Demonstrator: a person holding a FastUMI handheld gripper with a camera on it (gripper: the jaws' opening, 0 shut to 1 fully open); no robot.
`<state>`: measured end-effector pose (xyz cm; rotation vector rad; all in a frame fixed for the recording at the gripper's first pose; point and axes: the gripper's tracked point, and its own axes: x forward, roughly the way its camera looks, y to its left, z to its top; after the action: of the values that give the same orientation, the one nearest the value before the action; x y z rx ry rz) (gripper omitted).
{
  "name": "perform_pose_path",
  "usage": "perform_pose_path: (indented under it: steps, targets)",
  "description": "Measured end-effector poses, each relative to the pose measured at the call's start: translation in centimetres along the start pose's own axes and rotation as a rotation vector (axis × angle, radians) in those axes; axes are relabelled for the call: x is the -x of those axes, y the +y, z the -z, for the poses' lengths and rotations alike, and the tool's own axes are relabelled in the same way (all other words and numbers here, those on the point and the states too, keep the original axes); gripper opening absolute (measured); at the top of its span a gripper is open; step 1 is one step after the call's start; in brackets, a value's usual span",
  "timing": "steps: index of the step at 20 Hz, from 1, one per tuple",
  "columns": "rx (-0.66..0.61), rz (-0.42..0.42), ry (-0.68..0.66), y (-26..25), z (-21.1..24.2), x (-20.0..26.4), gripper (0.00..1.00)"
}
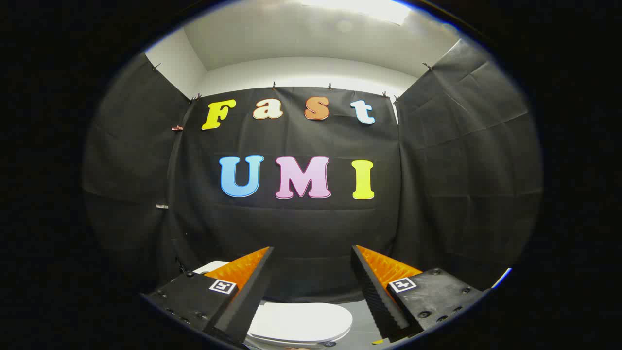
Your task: Open the toilet lid.
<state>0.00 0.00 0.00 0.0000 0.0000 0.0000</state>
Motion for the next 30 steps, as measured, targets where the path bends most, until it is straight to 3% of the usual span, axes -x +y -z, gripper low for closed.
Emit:
perform_pose_path:
  steps: [30]
  targets:
    - [-0.037, 0.034, 0.048, -2.3, 2.7, -1.6, 0.98]
